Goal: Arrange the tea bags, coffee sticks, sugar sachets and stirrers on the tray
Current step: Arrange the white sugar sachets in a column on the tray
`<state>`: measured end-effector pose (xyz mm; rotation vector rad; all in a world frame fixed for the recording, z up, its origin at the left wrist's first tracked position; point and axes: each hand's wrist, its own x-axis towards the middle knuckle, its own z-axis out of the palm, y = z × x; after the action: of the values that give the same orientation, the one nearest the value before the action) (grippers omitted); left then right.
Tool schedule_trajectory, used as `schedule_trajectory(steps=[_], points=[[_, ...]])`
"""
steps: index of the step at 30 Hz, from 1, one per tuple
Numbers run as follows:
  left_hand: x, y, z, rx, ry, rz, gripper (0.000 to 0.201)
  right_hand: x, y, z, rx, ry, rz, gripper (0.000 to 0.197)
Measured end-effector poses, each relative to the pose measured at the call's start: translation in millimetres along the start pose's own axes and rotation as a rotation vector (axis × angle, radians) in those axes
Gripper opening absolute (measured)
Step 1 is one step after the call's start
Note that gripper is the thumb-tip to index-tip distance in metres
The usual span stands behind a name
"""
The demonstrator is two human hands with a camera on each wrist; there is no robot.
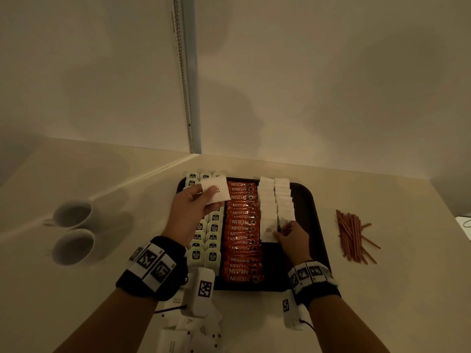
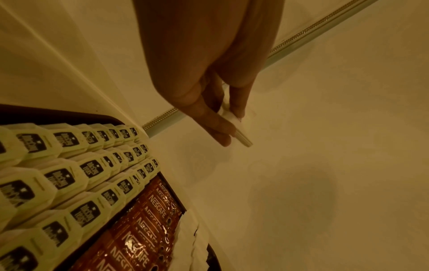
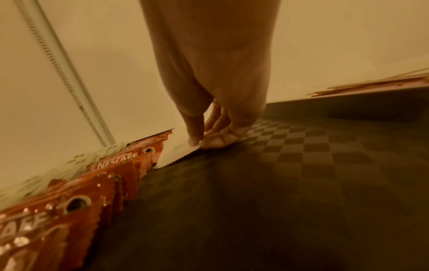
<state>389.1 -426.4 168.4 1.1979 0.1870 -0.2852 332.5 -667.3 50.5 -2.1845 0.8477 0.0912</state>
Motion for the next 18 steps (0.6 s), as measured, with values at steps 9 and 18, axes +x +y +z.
schedule_trajectory(steps=[9, 18], points=[[-2, 2, 14, 0.247, -0.122, 0.117, 0.019, -51, -109, -24, 0.505, -0.35, -0.434, 0.026], [-4, -2, 8, 0.396, -0.128, 0.154, 0.014, -57, -130, -26, 0.606, -0.26, -0.437, 0.013]])
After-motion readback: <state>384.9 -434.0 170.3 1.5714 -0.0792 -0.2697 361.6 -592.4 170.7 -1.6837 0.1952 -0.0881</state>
